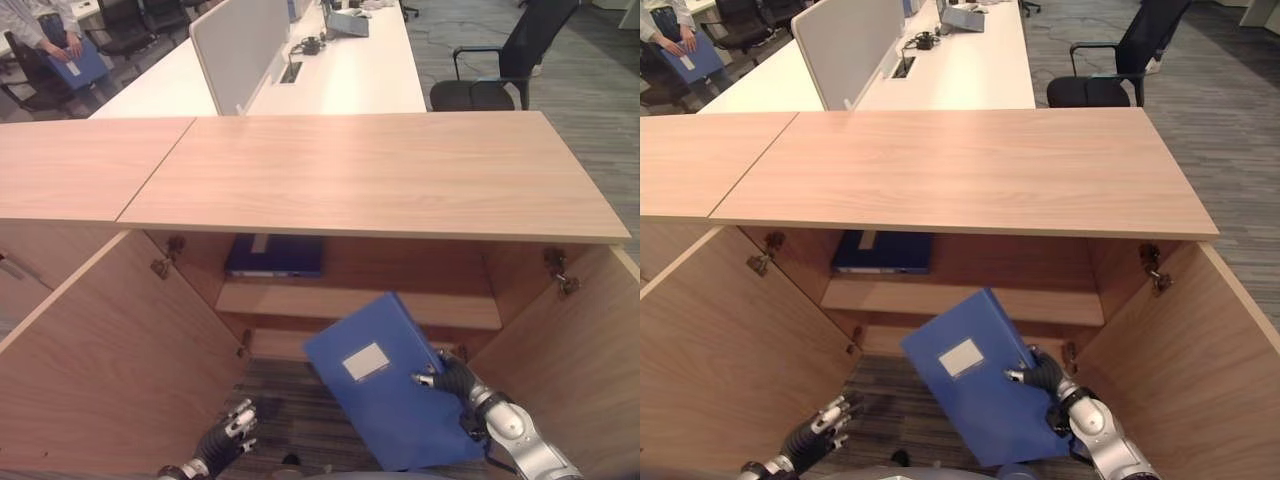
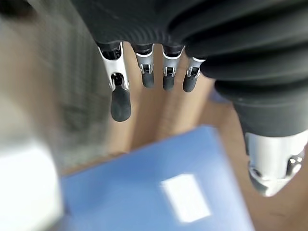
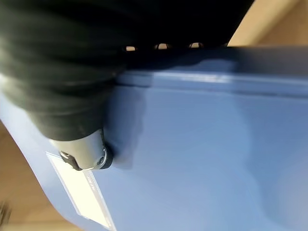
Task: Put the empty folder in the office cabinet
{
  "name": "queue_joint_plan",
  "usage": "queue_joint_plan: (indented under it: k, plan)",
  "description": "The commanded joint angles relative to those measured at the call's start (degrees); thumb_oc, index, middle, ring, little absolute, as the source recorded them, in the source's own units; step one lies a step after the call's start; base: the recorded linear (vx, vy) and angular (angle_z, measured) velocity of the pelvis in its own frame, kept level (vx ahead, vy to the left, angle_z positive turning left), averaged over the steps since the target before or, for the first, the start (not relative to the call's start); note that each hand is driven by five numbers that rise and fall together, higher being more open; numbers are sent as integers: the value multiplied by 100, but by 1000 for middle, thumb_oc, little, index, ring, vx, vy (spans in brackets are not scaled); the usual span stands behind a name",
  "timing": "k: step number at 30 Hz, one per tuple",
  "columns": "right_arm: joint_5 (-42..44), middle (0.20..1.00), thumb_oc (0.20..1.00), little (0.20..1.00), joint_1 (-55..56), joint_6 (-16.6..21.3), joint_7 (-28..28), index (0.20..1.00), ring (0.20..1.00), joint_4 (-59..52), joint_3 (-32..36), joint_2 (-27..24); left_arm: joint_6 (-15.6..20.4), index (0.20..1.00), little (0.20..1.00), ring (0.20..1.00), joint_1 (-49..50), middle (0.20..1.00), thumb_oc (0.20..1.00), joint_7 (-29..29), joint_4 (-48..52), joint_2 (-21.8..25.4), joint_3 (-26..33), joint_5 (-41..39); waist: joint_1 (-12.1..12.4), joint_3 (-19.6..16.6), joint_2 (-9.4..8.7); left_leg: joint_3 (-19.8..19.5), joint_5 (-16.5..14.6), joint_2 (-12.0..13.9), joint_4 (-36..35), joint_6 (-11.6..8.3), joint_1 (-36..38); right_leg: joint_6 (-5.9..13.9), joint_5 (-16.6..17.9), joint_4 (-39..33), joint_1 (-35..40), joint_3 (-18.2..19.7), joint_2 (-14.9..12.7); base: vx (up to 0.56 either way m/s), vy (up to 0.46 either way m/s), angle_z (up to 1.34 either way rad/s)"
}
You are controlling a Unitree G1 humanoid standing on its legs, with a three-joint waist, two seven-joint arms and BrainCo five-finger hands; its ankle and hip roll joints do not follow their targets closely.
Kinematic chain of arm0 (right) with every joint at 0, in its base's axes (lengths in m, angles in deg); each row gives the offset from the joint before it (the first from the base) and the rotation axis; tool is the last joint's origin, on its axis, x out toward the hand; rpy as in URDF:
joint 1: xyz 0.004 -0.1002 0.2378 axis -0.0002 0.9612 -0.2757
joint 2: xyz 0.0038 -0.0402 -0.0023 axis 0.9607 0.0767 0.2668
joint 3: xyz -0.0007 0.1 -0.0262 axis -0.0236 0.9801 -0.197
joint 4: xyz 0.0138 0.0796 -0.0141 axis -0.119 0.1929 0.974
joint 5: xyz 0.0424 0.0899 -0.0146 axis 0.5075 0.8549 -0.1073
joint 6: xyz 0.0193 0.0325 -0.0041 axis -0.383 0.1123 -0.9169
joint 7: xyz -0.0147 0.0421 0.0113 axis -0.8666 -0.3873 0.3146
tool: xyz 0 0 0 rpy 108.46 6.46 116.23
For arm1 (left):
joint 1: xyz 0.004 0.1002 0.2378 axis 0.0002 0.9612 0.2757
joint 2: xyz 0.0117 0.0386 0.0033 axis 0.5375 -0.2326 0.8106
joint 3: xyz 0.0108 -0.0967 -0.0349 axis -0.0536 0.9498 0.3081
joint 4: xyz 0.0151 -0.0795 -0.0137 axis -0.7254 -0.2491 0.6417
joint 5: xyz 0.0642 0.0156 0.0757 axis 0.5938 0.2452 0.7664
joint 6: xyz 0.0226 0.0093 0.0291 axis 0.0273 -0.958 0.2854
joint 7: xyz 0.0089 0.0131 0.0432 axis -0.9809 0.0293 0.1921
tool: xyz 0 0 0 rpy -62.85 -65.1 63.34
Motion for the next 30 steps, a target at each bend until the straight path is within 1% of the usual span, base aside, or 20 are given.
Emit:
queue_joint_plan:
  k: [1, 2, 3, 4, 5, 7, 8, 10, 11, 13, 15, 16, 17, 18, 19, 20, 23, 24, 25, 30]
  plan:
    - [1202, 200, 200, 200, -417, -49, 278, 200, 200, 355, 173, 448, 438, 1000, 1000, 1000, -323, 1000, 1000, 507, -327, 153, -249, 876, -15, -37, -304, 16, 679, -24, 59, 43, -695, 276, -1082, 418, 668, -24, -219, 3, 20, 4]
    - [1212, 200, 200, 200, -447, -36, 279, 200, 200, 378, 178, 448, 450, 1000, 1000, 1000, -352, 1000, 1000, 516, -344, 142, -254, 888, -8, -15, -289, 12, 739, -21, 73, 53, -736, 278, -1022, 428, 627, -20, -214, 43, 6, 6]
    - [1454, 200, 200, 200, -539, -56, 353, 200, 200, 530, 213, 537, 470, 1000, 1000, 1000, -390, 1000, 1000, 643, -453, 99, -307, 1078, -4, -17, -291, 14, 678, -33, 60, 43, -702, 275, -1083, 417, 665, -32, -223, -45, 19, 8]
    - [1699, 200, 200, 200, -652, -65, 407, 200, 200, 717, 261, 605, 486, 1000, 1000, 1000, -465, 1000, 1000, 774, -556, 65, -342, 1212, 13, 13, -264, 2, 737, -43, 71, 55, -751, 276, -1026, 429, 620, -37, -221, 24, 5, 10]
    - [2005, 200, 200, 200, -767, -62, 497, 200, 200, 911, 327, 690, 563, 1000, 1000, 1000, -538, 1000, 1000, 955, -700, 36, -390, 1491, 22, 18, -263, -4, 677, -53, 58, 44, -726, 275, -1082, 419, 646, -43, -231, -22, 17, 7]
    - [2686, 200, 200, 200, -1067, 13, 762, 200, 200, 1393, 531, 881, 671, 1000, 1000, 1000, -677, 1000, 1000, 1331, -993, -32, -524, 2119, 71, 32, -233, -14, 669, -78, 56, 42, -744, 278, -1090, 415, 648, -68, -241, -5, 17, 7]
    - [2918, 200, 200, 200, -1198, 42, 777, 200, 200, 1567, 585, 936, 709, 1000, 1000, 1000, -762, 1000, 1000, 1453, -1117, -53, -585, 2279, 102, 53, -208, -14, 731, -84, 70, 52, -794, 283, -1031, 424, 601, -68, -240, -29, 22, 8]
    - [3537, 200, 200, 200, -1442, 123, 943, 200, 200, 1860, 803, 1076, 739, 1000, 1000, 1000, -861, 1000, 1000, 1632, -1375, -80, -697, 2586, 149, 31, -205, -9, 667, -110, 50, 35, -771, 290, -1094, 389, 656, -100, -258, 15, 10, 5]
    - [3870, 200, 200, 200, -1571, 196, 1022, 200, 200, 1960, 908, 1118, 745, 1000, 1000, 1000, -934, 1000, 1000, 1711, -1536, -134, -734, 2609, 179, 48, -185, -6, 725, -123, 59, 45, -811, 297, -1033, 389, 625, -98, -261, 18, 11, 4]
    - [4554, 200, 200, 200, -1735, 350, 1115, 200, 200, 2021, 1178, 1253, 722, 1000, 1000, 1000, -998, 1000, 1000, 1807, -1707, -210, -763, 2580, 199, 28, -184, 2, 658, -143, 40, 32, -784, 303, -1087, 356, 665, -113, -276, 14, 14, 5]
    - [5219, 200, 200, 200, -1921, 508, 1220, 200, 200, 2171, 1484, 1349, 715, 1000, 1000, 1000, -1085, 1000, 1000, 1893, -1778, -254, -816, 2546, 237, 43, -147, -4, 708, -169, 41, 39, -824, 317, -1022, 344, 635, -126, -293, 0, 0, 0]
    - [5227, 200, 200, 200, -1926, 510, 1213, 200, 200, 2182, 1486, 1345, 714, 1000, 1000, 1000, -1090, 1000, 1000, 1895, -1782, -254, -820, 2545, 239, 34, -162, 1, 642, -173, 33, 29, -791, 315, -1081, 329, 672, -130, -299, 0, 0, 0]
    - [5752, 200, 200, 200, -2159, 688, 1400, 200, 200, 2320, 1735, 1419, 713, 1000, 1000, 1000, -1135, 1000, 1000, 1968, -1868, -274, -894, 2583, 270, 46, -132, -3, 698, -194, 34, 38, -842, 336, -1015, 323, 646, -151, -315, 46, 9, 2]
    - [5965, 200, 200, 200, -2300, 747, 1461, 200, 200, 2370, 1833, 1432, 702, 1000, 1000, 1000, -1191, 1000, 1000, 2003, -1899, -286, -931, 2557, 286, 51, -135, 4, 635, -212, 26, 27, -834, 343, -1071, 308, 667, -159, -331, -56, 39, 0]
    - [6153, 200, 200, 200, -2438, 800, 1528, 200, 200, 2391, 1930, 1448, 699, 1000, 1000, 1000, -1249, 1000, 1000, 2052, -1888, -283, -959, 2535, 310, 88, -103, -2, 698, -232, 33, 36, -893, 355, -1005, 324, 605, -168, -344, -21, 29, 5]
    - [6429, 200, 200, 200, -2730, 939, 1668, 200, 200, 2451, 2113, 1436, 718, 1000, 1000, 1000, -1373, 1000, 1000, 2180, -2021, -323, -1005, 2517, 341, 126, -81, -1, 625, -276, 24, 25, -926, 374, -1056, 310, 588, -181, -385, -83, 49, 3]
    - [6872, 200, 200, 200, -3301, 1241, 1954, 200, 200, 2585, 2472, 1294, 740, 1000, 1000, 1000, -1521, 1000, 1000, 2353, -2076, -334, -1073, 2448, 398, 197, 30, 6, 636, -351, 21, 28, -1044, 408, -1021, 290, 480, -189, -442, -72, 66, 3]
    - [7148, 200, 200, 200, -3707, 1421, 2136, 200, 200, 2646, 2722, 1165, 749, 1000, 1000, 1000, -1630, 1000, 1000, 2410, -2028, -319, -1162, 2381, 422, 245, 112, 26, 643, -389, 21, 31, -1137, 432, -997, 282, 382, -178, -484, -57, 74, 3]
    - [7163, 200, 200, 200, -3757, 1423, 2128, 200, 200, 2680, 2740, 1137, 744, 1000, 1000, 1000, -1672, 1000, 1000, 2412, -2029, -321, -1174, 2375, 445, 257, 115, 31, 646, -390, 26, 33, -1160, 434, -994, 290, 354, -171, -486, -76, 76, 1]
    - [7542, 200, 200, 200, -4670, 1872, 2613, 200, 200, 2715, 3311, 638, 826, 1000, 1000, 1000, -1909, 1000, 1000, 2504, -1904, -254, -1426, 2349, 503, 408, 362, 46, 696, -506, 30, 26, -1459, 493, -929, 292, 75, -149, -617, -78, 77, 4]
